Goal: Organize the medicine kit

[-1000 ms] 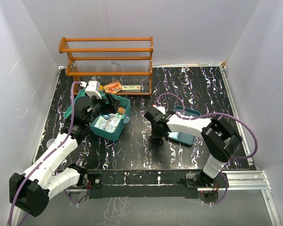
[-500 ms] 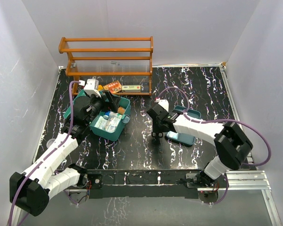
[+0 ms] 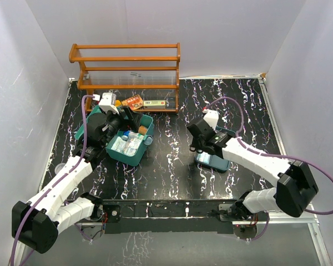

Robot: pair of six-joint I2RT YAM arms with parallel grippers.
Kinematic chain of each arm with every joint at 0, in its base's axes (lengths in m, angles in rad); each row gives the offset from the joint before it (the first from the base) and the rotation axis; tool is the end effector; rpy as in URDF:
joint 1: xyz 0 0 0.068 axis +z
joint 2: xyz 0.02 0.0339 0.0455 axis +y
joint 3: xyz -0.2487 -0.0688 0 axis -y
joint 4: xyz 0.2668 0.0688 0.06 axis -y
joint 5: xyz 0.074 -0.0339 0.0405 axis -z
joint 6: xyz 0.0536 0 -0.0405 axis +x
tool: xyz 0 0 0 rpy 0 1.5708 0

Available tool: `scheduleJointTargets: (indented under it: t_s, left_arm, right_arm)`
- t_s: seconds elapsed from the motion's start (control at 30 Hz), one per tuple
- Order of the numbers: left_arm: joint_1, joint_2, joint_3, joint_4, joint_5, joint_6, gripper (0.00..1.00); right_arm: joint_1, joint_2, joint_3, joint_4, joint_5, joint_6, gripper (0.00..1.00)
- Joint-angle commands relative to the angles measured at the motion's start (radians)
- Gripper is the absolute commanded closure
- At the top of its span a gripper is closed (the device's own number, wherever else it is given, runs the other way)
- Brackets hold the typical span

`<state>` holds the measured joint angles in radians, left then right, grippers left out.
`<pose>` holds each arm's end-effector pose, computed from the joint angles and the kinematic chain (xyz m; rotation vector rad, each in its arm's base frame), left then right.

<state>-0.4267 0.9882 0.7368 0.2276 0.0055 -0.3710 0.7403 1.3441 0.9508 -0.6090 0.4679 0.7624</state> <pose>0.2585 -0.1178 0.3099 0.0498 1.6292 -0.6222 0.2371 0.1839 0.2063 0.1950 2.4152 0.0611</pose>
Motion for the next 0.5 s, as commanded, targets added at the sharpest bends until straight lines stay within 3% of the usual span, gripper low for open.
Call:
scheduleJointTargets:
  t_s: [0.0,0.47]
  left_arm:
    - [0.005,-0.017,-0.004,0.019,-0.017,0.001,0.22]
    - [0.005,-0.019,-0.003,0.006,-0.018,0.003,0.22]
  right_arm:
    - [-0.054,-0.085,-0.008,-0.06,0.087,0.042,0.94]
    - [-0.217,-0.2,-0.125,-0.257,0.033,0.132,0.94]
